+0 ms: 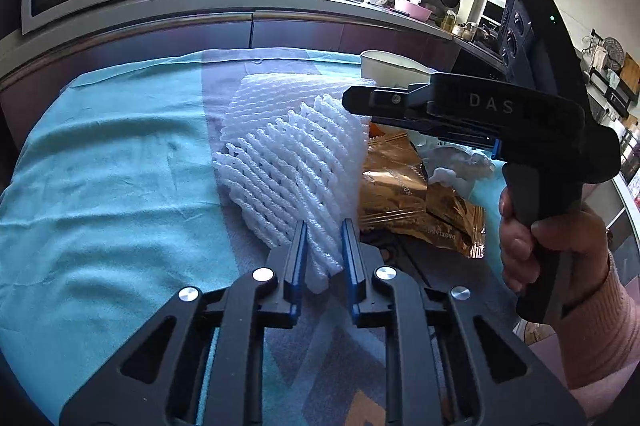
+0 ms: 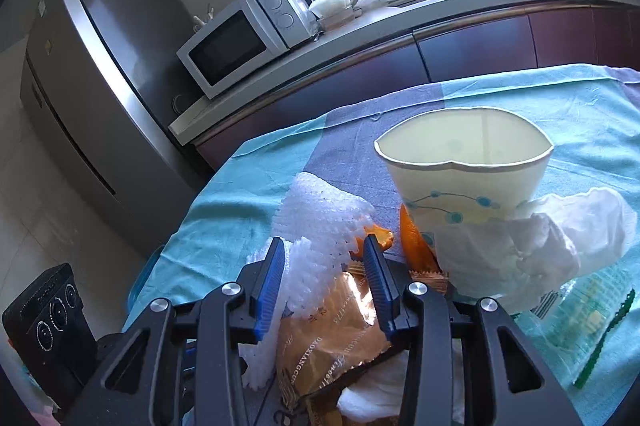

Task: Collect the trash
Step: 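Grasp a white foam net with the left gripper while the right gripper grasps another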

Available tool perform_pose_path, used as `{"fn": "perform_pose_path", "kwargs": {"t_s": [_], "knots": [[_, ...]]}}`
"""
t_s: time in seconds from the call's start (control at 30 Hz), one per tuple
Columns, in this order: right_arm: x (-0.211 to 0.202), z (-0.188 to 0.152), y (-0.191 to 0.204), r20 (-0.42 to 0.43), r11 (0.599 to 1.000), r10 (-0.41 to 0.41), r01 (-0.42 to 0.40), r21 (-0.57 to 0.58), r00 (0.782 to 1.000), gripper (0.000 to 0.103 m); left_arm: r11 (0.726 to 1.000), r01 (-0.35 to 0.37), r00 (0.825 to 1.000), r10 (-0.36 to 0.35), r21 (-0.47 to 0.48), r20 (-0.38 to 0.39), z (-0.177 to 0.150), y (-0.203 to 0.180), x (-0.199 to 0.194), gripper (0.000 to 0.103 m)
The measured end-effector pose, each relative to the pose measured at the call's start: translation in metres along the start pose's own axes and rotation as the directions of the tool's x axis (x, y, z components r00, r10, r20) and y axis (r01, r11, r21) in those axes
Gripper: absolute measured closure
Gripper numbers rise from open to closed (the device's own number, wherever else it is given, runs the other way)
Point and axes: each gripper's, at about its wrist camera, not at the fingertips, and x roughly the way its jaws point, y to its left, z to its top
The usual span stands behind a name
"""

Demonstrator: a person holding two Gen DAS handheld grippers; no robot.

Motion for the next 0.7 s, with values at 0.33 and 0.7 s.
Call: {"fn": "perform_pose_path", "kwargs": {"t_s": [0.33, 0.7], "knots": [[0.004, 0.003, 0.006, 0.001, 0.998, 0.058, -0.058, 0.014, 0.998, 0.092, 1.000, 0.006, 0.999, -0.005, -0.026, 0.041, -0.007, 0.010, -0.028, 0.090], [-0.008, 0.010, 0.034, 0.040, 0.993, 0.102, -0.099, -0.059, 0.994, 0.094, 0.994, -0.051, 0.993, 0.061, -0.098, 0.098, -0.018, 0.047, -0.076, 0.090]]}}
